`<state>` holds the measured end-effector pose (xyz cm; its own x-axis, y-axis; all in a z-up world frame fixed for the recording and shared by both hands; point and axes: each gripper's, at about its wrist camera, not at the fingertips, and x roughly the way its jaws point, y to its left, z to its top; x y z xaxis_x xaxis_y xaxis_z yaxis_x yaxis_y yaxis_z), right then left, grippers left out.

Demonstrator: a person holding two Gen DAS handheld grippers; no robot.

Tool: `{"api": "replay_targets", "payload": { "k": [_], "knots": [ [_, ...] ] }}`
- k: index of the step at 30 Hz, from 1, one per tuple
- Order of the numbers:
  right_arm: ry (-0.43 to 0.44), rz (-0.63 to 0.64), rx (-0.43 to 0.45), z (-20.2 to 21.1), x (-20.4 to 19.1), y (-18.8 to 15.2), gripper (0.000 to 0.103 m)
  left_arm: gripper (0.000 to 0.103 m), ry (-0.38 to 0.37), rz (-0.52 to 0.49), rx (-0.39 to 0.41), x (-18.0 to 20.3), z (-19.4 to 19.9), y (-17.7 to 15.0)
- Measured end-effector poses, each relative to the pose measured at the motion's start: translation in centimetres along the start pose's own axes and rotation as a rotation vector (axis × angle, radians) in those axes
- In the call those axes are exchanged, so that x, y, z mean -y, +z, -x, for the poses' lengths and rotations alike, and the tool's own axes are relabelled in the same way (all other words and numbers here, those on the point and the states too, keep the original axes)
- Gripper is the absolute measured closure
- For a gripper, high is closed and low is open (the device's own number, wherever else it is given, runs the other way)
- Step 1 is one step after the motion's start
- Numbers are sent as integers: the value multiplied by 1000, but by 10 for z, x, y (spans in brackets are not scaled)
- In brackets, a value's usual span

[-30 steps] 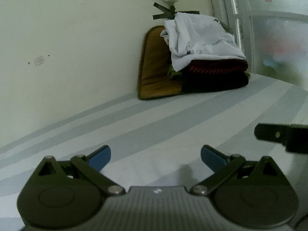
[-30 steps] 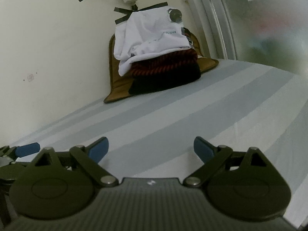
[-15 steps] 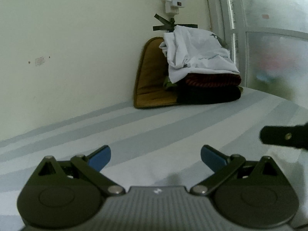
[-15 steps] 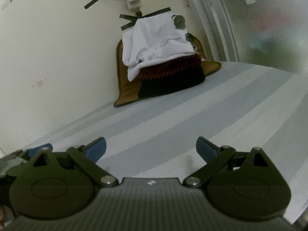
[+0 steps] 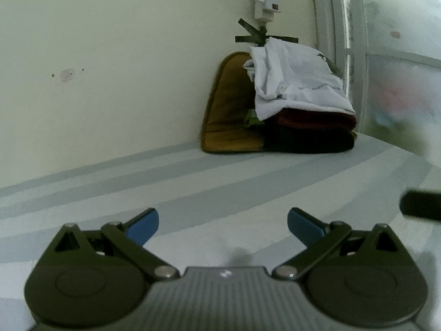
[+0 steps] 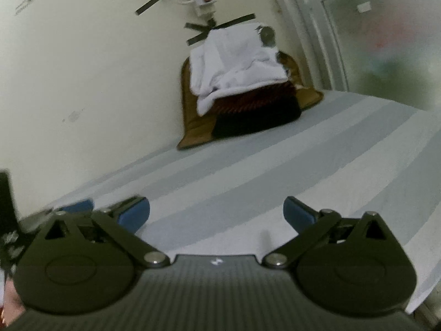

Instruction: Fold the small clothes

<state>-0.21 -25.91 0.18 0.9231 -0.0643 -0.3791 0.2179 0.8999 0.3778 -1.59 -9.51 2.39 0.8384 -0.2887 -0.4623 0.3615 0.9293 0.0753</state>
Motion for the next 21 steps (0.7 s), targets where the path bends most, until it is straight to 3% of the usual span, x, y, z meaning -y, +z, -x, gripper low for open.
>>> {"api": "replay_targets", "payload": {
  "k": [7, 13, 21],
  "knots": [
    [-107, 39, 85, -23, 14, 15, 0, 0, 27, -33, 8, 5, -3, -1],
    [-133, -59, 13, -39, 33, 7, 0, 0, 42, -14, -30, 2, -10, -2],
    [-99, -7, -21, -41, 22, -3, 0, 0, 38, 21, -92, -5, -17, -2]
  ]
}}
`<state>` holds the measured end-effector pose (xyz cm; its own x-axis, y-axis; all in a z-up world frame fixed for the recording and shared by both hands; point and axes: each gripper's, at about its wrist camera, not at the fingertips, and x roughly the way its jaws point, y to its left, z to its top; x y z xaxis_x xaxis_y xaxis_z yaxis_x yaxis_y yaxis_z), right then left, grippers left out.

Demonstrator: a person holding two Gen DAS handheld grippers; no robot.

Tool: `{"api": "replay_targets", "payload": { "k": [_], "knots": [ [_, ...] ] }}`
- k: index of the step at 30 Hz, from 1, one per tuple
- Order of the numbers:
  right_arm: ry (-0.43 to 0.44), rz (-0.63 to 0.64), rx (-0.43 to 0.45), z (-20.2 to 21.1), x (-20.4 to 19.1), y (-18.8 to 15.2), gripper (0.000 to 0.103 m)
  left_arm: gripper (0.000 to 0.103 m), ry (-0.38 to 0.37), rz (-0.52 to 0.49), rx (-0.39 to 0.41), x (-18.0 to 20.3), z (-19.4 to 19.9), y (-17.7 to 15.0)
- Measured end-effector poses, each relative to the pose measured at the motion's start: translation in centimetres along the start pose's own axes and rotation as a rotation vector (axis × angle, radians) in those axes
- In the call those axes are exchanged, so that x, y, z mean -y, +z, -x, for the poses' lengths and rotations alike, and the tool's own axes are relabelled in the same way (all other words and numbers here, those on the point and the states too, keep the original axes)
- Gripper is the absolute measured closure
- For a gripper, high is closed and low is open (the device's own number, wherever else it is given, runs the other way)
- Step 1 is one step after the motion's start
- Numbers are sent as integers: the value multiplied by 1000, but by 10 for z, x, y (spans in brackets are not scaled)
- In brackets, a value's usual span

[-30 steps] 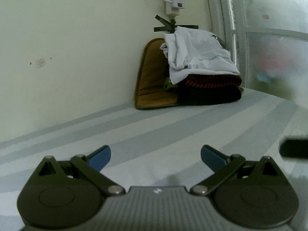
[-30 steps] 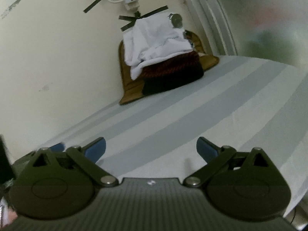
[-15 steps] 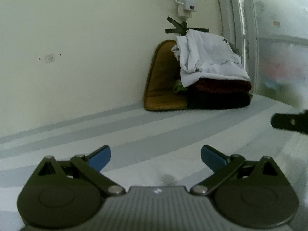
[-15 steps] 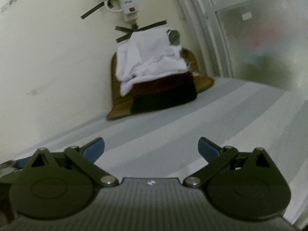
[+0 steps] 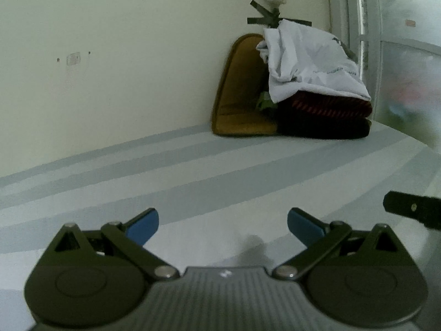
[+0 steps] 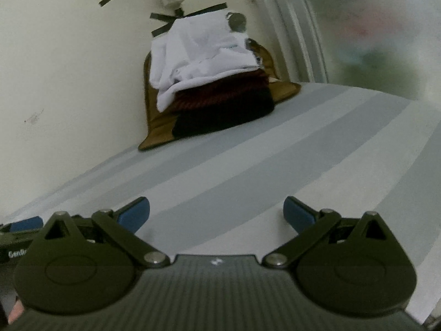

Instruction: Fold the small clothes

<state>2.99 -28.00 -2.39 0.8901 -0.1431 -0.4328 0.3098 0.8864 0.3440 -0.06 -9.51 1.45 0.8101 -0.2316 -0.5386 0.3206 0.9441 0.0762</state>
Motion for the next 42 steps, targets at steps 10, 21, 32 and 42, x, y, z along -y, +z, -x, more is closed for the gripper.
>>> {"api": "replay_targets", "payload": {
  "k": [10, 21, 32, 42],
  "knots": [
    [24, -3, -3, 5, -3, -5, 0, 0, -41, 20, -27, -4, -1, 1],
    [44, -28, -8, 4, -2, -5, 0, 0, -85, 38, -36, -6, -1, 1],
    [42, -40, 1, 6, -1, -6, 0, 0, -62, 35, -38, -5, -1, 1],
    [44, -39, 0, 5, 0, -6, 0, 0, -60, 3, -52, -2, 0, 2]
  ]
}}
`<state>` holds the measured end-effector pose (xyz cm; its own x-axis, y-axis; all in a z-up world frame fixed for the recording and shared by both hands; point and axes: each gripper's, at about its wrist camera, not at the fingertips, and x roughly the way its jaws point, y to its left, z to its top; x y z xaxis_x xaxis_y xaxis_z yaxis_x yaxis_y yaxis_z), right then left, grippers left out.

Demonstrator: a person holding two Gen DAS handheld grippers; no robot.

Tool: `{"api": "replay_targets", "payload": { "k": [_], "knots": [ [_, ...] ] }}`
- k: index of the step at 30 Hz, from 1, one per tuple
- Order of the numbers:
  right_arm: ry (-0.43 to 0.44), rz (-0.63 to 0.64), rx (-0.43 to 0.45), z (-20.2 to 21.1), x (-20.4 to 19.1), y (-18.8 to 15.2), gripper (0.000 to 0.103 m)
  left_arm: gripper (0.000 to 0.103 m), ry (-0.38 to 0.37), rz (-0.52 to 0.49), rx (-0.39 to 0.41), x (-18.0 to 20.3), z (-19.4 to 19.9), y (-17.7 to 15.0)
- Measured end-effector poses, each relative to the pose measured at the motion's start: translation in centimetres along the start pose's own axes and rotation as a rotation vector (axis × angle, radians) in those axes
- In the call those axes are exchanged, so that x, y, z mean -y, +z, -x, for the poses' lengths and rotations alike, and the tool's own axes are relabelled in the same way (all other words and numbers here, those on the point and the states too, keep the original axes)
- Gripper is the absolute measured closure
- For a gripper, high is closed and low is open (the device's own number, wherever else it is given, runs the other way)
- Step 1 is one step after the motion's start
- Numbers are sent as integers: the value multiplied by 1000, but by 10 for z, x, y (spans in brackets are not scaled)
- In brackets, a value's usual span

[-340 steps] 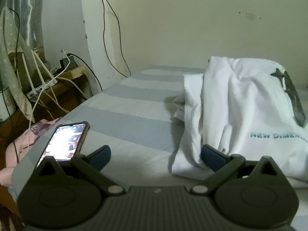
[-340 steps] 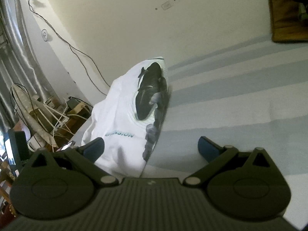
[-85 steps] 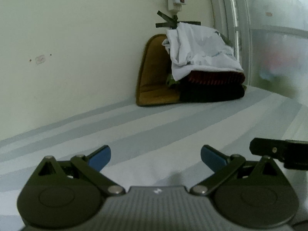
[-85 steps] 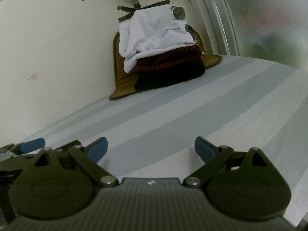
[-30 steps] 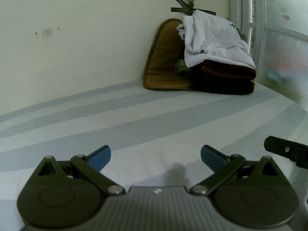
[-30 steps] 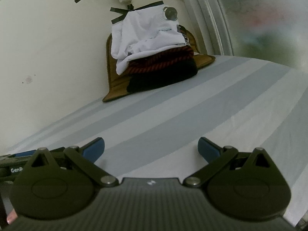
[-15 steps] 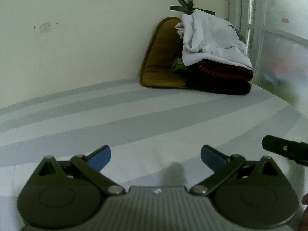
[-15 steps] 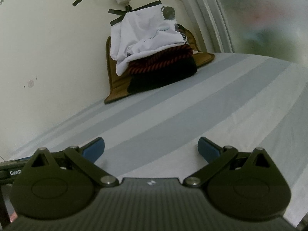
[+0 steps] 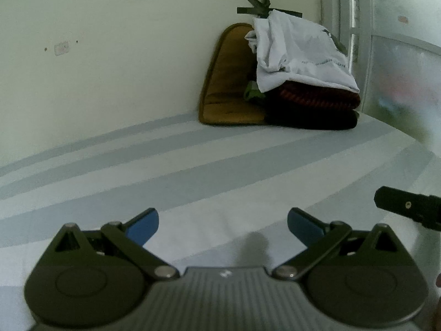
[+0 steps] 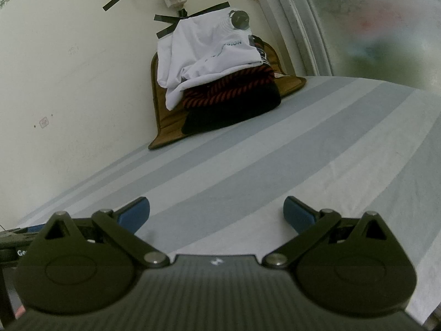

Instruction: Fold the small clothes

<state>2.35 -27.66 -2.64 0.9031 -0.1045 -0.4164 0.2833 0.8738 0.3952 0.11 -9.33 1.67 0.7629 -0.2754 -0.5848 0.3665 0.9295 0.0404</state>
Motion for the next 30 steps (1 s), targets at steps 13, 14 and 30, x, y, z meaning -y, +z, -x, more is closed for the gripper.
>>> {"api": "replay_targets", "payload": {
  "k": [13, 14, 30],
  "knots": [
    [-4, 18, -7, 2, -2, 0, 0, 0, -8, 62, -56, -11, -6, 1],
    [-3, 20, -8, 2, -3, -1, 0, 0, -5, 60, -56, -11, -6, 1],
    [8, 72, -2, 9, -11, -7, 0, 0, 53, -14, -34, -1, -4, -1]
  ]
}}
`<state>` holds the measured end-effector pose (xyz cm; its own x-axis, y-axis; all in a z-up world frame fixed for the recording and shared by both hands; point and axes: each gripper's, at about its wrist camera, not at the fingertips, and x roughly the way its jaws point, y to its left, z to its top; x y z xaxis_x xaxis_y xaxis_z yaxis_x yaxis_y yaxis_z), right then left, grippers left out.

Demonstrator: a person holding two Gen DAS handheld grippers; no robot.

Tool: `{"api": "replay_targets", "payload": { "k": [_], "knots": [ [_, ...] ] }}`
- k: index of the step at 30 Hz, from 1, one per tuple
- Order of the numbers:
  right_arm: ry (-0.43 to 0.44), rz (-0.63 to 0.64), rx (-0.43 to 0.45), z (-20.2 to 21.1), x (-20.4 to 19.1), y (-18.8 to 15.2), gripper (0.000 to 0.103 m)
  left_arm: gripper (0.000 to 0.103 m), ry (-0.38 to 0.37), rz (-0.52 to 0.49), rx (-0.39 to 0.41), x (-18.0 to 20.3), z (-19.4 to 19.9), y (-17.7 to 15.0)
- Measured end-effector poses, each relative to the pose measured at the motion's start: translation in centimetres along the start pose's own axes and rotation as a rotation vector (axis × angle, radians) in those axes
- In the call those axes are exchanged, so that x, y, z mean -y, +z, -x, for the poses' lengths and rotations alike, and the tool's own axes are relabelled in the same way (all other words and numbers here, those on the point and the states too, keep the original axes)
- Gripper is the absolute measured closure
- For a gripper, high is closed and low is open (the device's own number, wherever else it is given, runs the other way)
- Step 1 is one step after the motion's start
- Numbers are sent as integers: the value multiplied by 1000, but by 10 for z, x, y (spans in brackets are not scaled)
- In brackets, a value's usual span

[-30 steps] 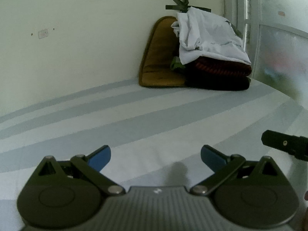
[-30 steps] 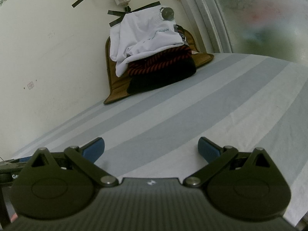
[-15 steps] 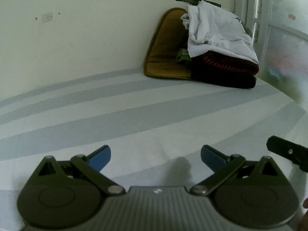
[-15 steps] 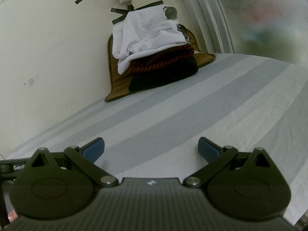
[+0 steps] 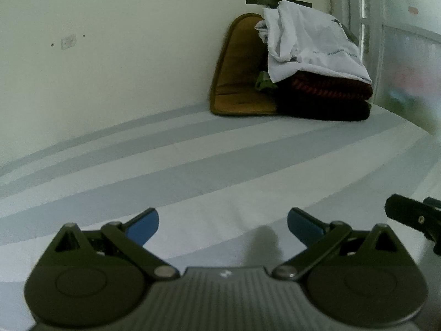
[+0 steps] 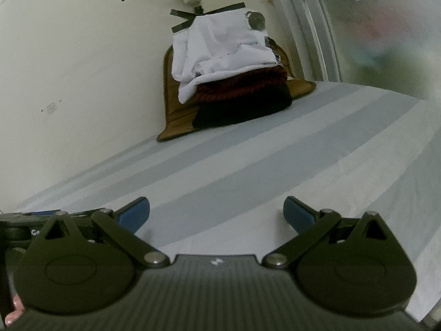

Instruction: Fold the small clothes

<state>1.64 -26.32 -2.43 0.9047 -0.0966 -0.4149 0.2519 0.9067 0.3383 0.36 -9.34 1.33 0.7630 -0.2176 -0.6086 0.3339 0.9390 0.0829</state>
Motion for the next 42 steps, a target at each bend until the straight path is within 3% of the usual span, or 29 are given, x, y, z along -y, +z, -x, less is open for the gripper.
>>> {"api": "replay_targets", "payload": {
  "k": [21, 33, 42],
  "knots": [
    [2, 10, 3, 2, -3, -1, 0, 0, 45, -55, 3, 6, 2, 0],
    [5, 13, 3, 4, -6, 1, 0, 0, 34, -66, -21, 4, 0, 0],
    [-22, -29, 50, 4, 8, 15, 0, 0, -3, -90, -28, 6, -1, -1]
  ]
}}
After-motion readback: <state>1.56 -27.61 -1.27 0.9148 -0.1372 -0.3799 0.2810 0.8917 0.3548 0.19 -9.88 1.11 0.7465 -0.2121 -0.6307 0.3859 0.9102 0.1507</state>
